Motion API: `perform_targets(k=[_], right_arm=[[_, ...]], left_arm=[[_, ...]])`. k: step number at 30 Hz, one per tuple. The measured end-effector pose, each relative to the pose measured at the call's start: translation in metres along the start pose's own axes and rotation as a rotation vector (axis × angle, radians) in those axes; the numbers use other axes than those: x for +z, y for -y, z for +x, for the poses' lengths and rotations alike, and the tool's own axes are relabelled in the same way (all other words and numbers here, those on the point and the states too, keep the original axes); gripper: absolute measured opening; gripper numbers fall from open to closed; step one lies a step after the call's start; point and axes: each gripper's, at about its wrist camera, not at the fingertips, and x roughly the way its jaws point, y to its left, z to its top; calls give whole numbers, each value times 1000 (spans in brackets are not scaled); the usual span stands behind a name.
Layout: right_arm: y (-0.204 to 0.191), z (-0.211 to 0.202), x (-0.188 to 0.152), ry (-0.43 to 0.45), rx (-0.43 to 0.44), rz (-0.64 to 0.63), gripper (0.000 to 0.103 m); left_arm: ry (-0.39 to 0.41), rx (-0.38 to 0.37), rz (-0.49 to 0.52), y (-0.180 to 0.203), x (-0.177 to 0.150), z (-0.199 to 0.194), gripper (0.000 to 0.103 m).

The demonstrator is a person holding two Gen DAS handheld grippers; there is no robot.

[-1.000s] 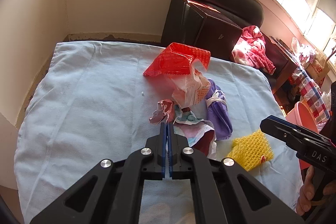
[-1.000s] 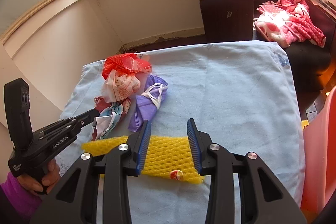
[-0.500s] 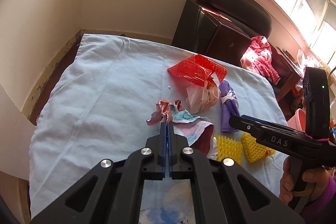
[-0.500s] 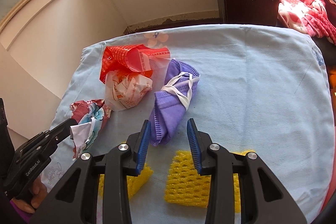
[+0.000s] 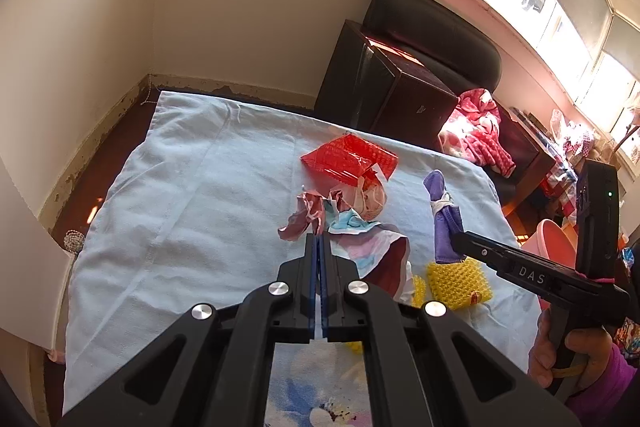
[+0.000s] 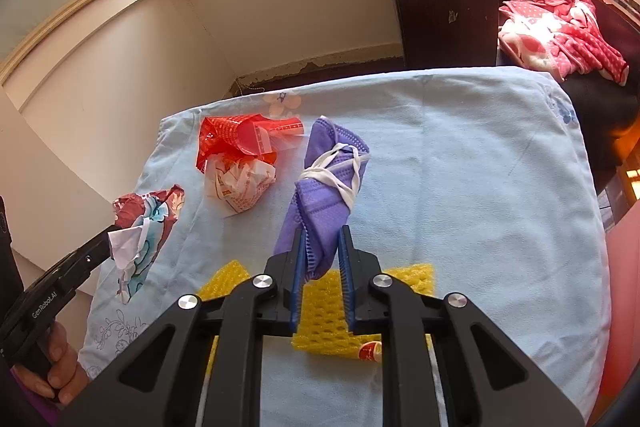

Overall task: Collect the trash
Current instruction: 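Carry the printed wrapper and purple mask over the pink basin with both tools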

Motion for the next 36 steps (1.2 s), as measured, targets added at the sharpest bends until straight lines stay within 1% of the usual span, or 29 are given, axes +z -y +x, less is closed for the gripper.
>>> perform_targets(k=[7,14,26,36], right_arm=[[11,-33,-7,69,-35,17,16],[32,-62,-16,120,-84,53,16],[94,-113,-33,209,-200,186,16],[144,-150,-55,263,-303,281,16]], left_arm=[[14,-45,40,24,1,-6,1],[21,-113,103,66,1,-6,1],[19,-248,201,147,0,3,1],[-15,-364,300,222,-14,15,1]])
